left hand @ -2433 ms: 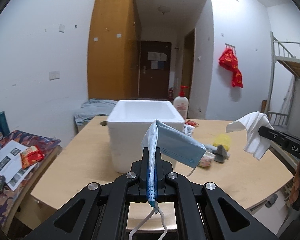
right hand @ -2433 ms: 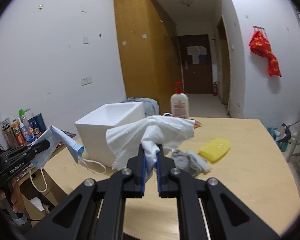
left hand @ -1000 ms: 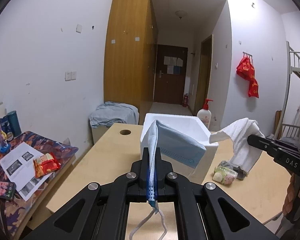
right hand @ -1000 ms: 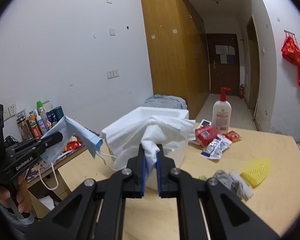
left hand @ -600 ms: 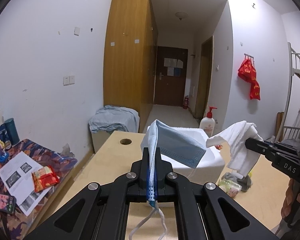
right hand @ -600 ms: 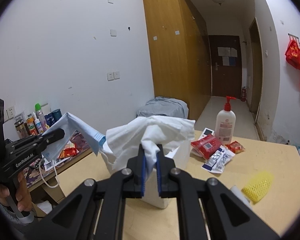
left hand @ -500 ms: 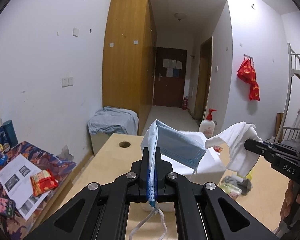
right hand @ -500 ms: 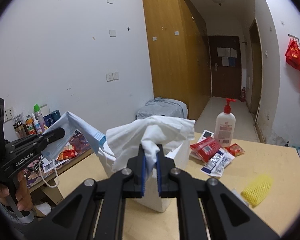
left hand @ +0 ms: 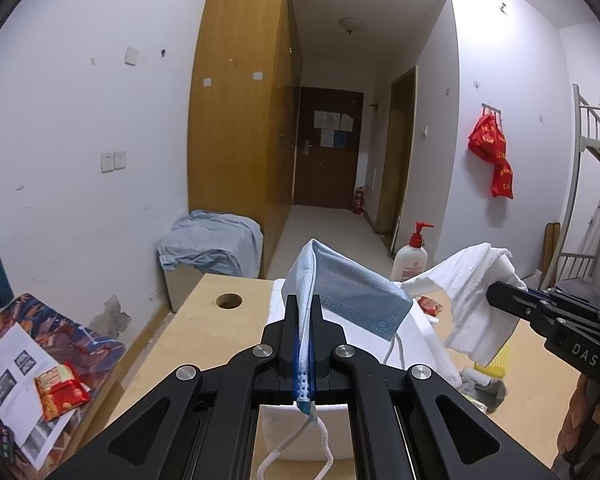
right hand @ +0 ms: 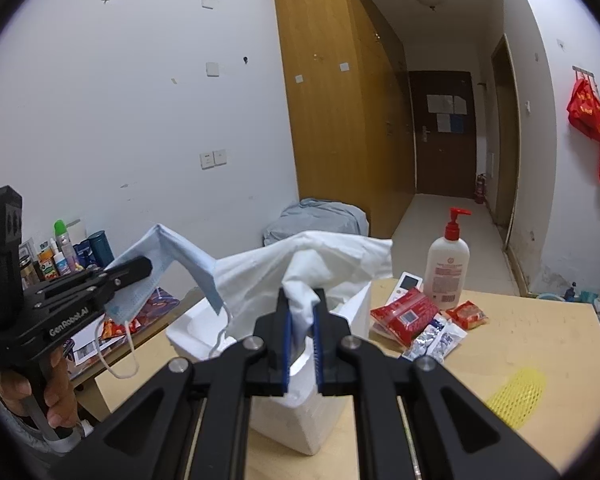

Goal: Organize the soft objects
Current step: 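Carry the mask and tissue in both grippers over the white foam box, then open the left gripper dropping the mask while the right gripper releases the tissue into the box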

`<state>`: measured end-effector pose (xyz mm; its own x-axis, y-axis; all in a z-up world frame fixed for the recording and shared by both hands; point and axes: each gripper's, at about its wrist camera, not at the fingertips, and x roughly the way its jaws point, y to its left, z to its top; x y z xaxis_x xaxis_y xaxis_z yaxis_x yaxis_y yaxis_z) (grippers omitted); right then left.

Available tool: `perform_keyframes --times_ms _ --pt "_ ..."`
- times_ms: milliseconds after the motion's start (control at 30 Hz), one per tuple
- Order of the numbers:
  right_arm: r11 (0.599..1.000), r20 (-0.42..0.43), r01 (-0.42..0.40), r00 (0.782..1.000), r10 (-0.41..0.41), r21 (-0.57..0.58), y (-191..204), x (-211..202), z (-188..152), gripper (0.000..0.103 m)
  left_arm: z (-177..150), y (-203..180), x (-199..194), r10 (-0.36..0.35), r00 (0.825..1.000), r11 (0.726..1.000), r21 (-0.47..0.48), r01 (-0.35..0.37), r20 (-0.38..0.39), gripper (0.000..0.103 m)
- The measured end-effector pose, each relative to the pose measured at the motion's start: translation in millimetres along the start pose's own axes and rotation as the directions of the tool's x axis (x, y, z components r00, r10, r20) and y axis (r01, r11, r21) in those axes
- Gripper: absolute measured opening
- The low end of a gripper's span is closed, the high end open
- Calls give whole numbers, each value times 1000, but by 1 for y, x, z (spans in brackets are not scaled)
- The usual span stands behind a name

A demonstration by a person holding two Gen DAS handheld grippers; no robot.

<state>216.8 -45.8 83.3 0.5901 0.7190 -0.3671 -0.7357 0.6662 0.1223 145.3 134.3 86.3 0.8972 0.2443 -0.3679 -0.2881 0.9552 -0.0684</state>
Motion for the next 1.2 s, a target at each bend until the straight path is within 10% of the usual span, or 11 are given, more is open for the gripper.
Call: perform_keyframes --times_ms 1033,1200 --pt "999 -19 47 999 -46 19 -11 8 2 11 0 -17 92 -37 984 998 51 47 -174 3" --pt "998 -16 56 998 -56 23 -12 7 3 11 0 -18 96 -32 980 998 54 43 -196 16"
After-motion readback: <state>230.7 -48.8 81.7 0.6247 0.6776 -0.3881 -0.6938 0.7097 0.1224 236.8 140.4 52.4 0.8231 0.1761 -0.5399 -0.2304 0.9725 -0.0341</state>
